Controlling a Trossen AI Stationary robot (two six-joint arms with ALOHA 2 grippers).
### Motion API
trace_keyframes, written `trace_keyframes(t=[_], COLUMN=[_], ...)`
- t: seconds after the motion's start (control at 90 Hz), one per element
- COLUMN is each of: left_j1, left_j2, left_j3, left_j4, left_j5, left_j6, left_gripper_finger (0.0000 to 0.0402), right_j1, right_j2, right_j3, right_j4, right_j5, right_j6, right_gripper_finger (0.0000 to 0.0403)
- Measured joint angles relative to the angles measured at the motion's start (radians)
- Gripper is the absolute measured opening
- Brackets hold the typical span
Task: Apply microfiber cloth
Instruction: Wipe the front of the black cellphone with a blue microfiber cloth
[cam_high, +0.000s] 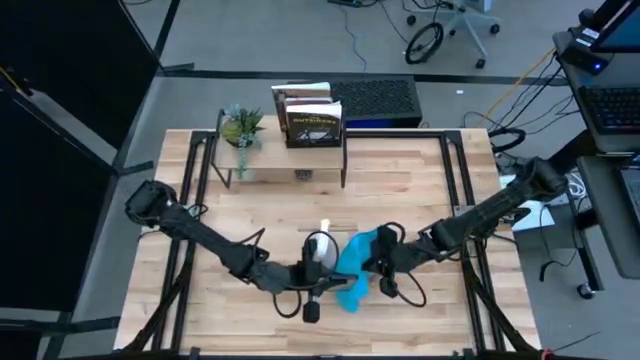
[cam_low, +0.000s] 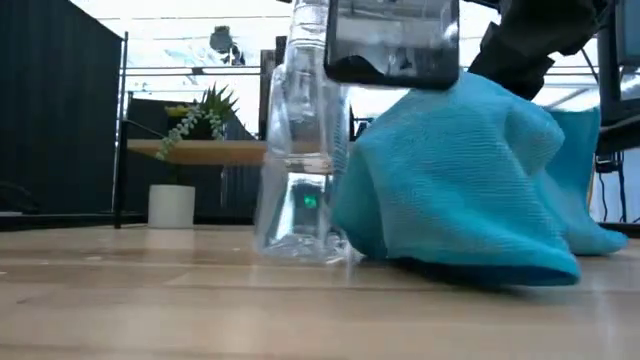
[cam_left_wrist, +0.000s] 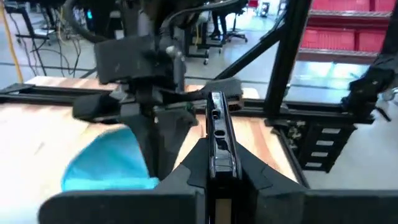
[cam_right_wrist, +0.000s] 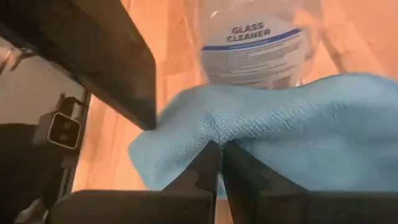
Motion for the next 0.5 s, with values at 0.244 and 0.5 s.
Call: trace_keyframes(t=[0.244, 0.5], left_j1=[0.000, -0.002], left_j2=[0.000, 0.000], left_j3=[0.000, 0.000], left_j4=[-0.024, -0.055], left_j5=[0.004, 0.004], left_j6=[0.002, 0.006], left_gripper_finger=[0.0013, 0.0013], right_j1=[0.001, -0.022], right_j2=[0.055, 0.079], right_j3=[0.000, 0.000], right_j4=[0.005, 0.010], right_j5=[-0.014, -0.026], right_j6=[0.004, -0.032], right_gripper_finger=[0.0004, 0.0004])
